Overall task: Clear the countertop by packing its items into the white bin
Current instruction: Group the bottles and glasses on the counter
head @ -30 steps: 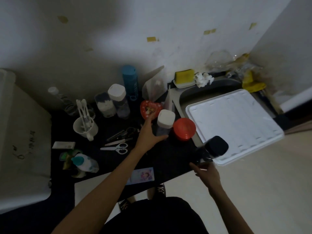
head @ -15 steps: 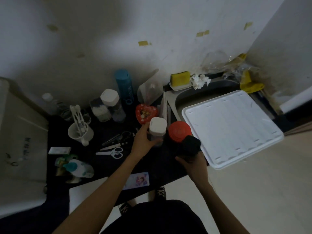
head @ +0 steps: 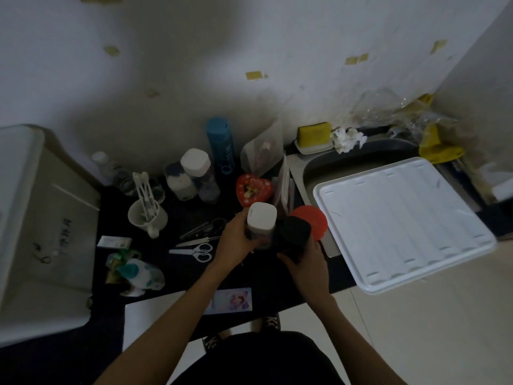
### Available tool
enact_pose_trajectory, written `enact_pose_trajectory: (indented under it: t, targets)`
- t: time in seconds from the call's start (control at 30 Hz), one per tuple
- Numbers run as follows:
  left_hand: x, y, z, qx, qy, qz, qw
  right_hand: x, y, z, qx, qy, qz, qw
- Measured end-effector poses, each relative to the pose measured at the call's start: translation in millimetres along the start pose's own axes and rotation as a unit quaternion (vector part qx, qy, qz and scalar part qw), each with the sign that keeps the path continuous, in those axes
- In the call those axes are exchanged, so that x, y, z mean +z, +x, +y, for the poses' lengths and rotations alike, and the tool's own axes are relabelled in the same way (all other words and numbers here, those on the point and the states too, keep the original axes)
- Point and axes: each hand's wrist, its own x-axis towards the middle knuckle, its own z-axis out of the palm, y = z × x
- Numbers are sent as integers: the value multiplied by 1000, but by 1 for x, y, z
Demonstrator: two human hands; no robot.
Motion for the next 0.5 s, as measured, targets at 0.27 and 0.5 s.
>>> enact_pose_trajectory:
  t: [0.27, 0.5]
  targets:
    - [-5, -5, -3, -15, 2, 37, 999, -2, 15, -15, -59, -22, -20, 998]
    - [-5, -5, -7, -19, 8, 8, 1000, -8, 35, -22, -59, -24, -45, 997]
